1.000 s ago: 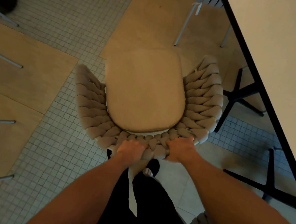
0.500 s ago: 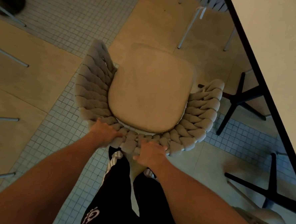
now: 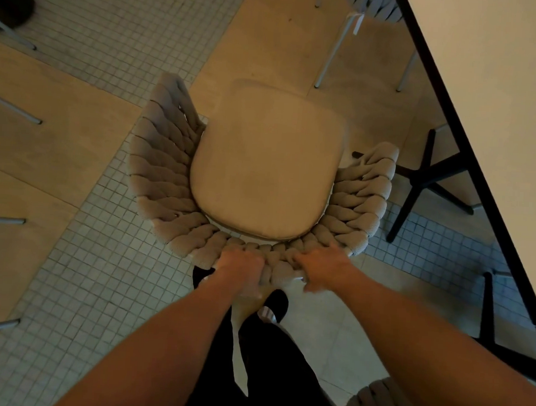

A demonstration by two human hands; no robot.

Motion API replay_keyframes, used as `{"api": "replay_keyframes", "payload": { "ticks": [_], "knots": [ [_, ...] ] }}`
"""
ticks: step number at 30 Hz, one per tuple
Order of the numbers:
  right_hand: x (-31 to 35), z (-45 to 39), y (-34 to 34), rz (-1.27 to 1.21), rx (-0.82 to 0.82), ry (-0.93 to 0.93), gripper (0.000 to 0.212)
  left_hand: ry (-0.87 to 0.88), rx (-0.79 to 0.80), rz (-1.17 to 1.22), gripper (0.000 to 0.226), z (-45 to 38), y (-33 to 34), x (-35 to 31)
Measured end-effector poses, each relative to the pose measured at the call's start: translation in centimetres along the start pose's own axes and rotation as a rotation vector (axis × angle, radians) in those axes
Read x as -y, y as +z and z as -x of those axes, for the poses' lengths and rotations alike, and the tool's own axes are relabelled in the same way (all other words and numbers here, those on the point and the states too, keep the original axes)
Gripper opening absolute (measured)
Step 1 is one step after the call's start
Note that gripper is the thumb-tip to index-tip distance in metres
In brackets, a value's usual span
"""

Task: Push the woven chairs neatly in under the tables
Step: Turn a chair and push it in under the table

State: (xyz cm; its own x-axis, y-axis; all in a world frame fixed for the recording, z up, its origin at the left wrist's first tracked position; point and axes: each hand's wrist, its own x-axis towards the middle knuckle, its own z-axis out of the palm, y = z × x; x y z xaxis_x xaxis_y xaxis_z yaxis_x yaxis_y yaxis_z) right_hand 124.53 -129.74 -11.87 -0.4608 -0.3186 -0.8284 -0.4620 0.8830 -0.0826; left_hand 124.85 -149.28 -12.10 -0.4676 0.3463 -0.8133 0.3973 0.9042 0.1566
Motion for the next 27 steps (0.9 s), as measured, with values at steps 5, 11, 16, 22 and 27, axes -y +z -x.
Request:
{"api": "replay_keyframes", "payload": {
  "ticks": [5, 11, 16, 22, 27],
  "knots": [
    [-5.2, 0.4, -0.3, 0.171, 0.029, 0.013, 0.072, 0.038, -0.117, 0.130, 0.073, -1.2, 0.2, -4.8],
    [-7.4, -0.1, -0.1, 0.255, -0.015, -0.007, 0.077, 0.011, -0.183, 0.078, 0.033, -1.8, 0.0, -6.4],
    [-6.9, 0.2, 0.1, 0.259, -0.040, 0.030, 0.073, 0.070, -0.196, 0.063, 0.026, -1.8, -0.2, -6.3],
    [-4.6, 0.9, 0.7, 0.206, -0.040, 0.068, 0.074, 0.135, -0.130, -0.013, 0.036, -1.3, 0.5, -4.7],
    [-1.2, 0.7, 1.5, 0.083, -0.043, 0.117, 0.077, 0.185, -0.084, -0.169, 0.026, 0.1, 0.4, -2.3]
  ]
}}
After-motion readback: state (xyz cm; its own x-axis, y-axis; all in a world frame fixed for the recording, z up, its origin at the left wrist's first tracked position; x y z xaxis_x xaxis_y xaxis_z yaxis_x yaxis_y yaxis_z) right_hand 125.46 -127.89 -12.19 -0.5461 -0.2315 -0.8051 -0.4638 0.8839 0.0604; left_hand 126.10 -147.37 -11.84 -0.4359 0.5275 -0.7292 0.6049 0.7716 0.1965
